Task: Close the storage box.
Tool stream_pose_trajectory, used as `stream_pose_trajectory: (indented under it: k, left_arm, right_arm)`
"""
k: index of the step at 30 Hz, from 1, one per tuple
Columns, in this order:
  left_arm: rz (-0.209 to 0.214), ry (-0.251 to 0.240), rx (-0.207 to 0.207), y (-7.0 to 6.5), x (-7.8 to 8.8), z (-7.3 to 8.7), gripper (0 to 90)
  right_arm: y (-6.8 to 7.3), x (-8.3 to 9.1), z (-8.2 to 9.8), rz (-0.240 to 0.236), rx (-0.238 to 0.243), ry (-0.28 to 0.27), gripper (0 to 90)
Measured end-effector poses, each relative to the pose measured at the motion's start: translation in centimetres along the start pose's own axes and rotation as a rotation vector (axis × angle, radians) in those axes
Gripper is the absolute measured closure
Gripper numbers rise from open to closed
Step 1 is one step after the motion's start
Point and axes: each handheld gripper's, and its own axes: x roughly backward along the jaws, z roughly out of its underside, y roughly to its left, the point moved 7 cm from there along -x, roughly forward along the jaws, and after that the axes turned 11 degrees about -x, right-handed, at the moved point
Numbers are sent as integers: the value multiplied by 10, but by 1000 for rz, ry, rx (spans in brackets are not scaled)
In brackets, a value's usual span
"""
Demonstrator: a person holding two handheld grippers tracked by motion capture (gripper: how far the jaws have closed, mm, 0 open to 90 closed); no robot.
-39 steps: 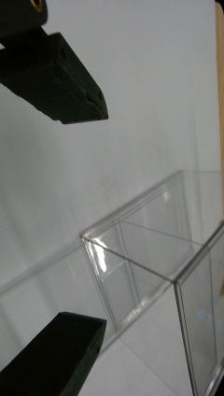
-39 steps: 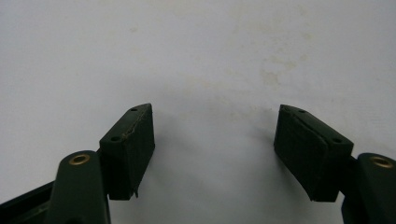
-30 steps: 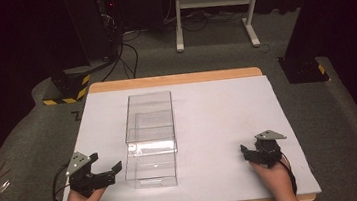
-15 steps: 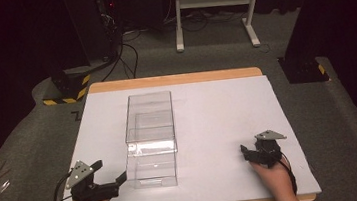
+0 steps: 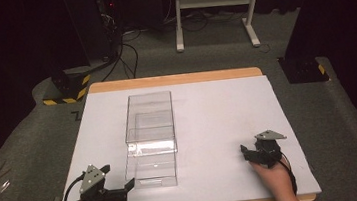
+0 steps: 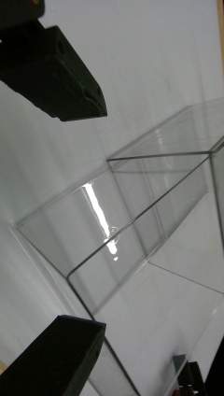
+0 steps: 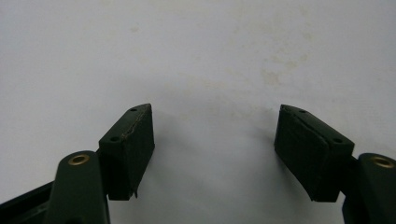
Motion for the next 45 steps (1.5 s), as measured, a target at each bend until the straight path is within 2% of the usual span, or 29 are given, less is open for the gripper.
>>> stream_pose_trajectory:
  k: [7,21,28,35,45]
  left_arm:
    - [3,27,-24,-4,-7,5,8]
    - [35,36,-5,-7,-18,13,9]
    - [46,38,-23,-10,-23,15,21]
    - [34,42,-49,-12,-29,16,19]
    - [16,35,-35,-11,-38,13,50]
  right_arm:
    - [0,0,0,-1,0,0,285]
    - [0,0,0,-3,-2,1,283]
    - [0,0,0,-4,-2,1,283]
    - [0,0,0,-3,-2,1,283]
    - [0,0,0,-3,0,1,283]
